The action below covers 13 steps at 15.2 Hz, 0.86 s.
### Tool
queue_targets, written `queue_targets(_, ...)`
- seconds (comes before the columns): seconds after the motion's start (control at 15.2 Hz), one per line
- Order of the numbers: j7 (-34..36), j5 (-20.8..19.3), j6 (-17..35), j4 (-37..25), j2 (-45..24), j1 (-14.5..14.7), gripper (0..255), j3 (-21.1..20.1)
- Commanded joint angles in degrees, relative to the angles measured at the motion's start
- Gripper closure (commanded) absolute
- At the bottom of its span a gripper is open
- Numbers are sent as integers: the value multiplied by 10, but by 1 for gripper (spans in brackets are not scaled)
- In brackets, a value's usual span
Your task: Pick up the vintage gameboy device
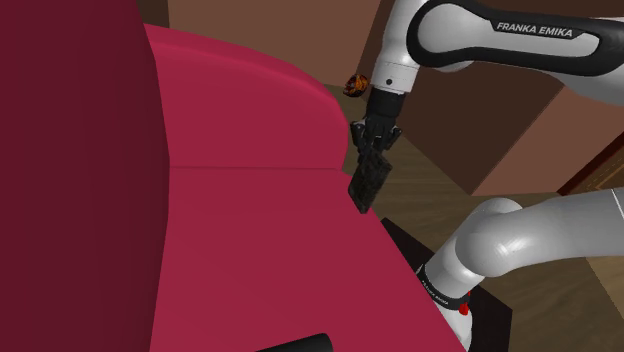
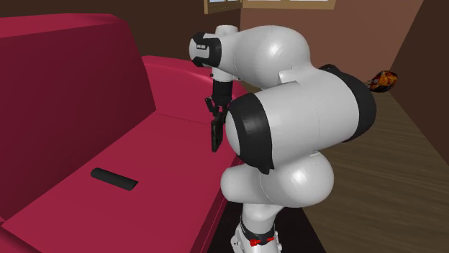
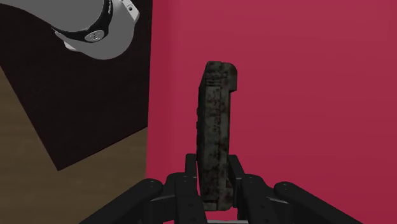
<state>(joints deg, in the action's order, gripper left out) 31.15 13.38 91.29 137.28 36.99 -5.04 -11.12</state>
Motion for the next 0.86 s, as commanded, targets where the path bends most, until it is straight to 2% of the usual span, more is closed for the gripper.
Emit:
queue_targets(0.0,2,-2,-15,-17,-2,-1,255,2)
queue_targets(0.66,11,-8,-88,-101,-13,-3,255,10)
queue_targets(0.79,12,-8,-89,-102,-13,-3,255,10)
